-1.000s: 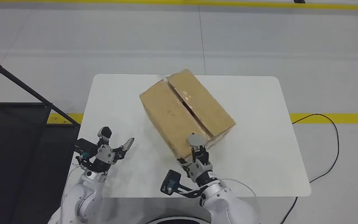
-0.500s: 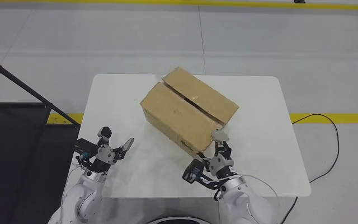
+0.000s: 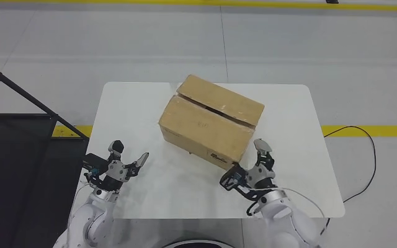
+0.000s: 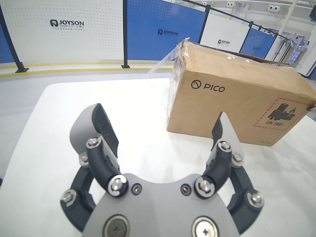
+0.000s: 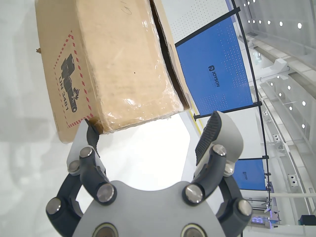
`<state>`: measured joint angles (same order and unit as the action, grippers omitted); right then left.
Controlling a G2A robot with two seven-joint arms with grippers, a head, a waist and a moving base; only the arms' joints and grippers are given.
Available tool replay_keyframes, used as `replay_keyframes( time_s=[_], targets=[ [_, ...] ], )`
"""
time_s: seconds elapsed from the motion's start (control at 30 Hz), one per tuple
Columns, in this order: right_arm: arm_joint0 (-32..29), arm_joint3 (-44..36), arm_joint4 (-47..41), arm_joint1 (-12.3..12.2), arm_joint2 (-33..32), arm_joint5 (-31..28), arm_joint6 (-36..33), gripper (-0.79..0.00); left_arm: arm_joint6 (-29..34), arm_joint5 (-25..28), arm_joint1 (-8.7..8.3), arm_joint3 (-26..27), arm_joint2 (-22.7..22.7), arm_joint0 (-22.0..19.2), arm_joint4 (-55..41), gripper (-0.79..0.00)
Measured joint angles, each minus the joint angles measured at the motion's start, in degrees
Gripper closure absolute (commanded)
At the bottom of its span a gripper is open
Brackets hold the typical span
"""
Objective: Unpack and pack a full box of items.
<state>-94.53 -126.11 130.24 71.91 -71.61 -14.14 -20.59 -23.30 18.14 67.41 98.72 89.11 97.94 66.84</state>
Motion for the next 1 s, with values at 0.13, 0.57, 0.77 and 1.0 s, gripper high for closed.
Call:
replay_keyframes(
  time_s=[0.13, 0.57, 0.77, 1.0],
  targets=[
    [-1.4, -1.7, -10.6, 0.0, -3.5, -0.3, 5.4, -0.785, 0.3, -0.2, 0.01, 0.1, 0.1, -0.1, -0.3, -0.785],
    [-2.8, -3.4, -39.0, 0.1, -12.1, -0.7, 14.7, -0.785, 9.8, -7.2, 0.56, -4.8, 0.6, -11.6, -6.9, -0.785],
    [-2.8, -3.4, -38.2, 0.1, -12.1, -0.8, 14.6, -0.785, 13.4, -9.8, 1.18, -10.9, -4.3, -20.8, -2.9, -0.785],
    [-2.6, -2.5, -40.0, 0.2, -12.2, 0.3, 14.4, -0.785, 13.9, -8.5, 1.94, -18.8, -9.4, -29.0, 0.6, -0.785]
  ],
)
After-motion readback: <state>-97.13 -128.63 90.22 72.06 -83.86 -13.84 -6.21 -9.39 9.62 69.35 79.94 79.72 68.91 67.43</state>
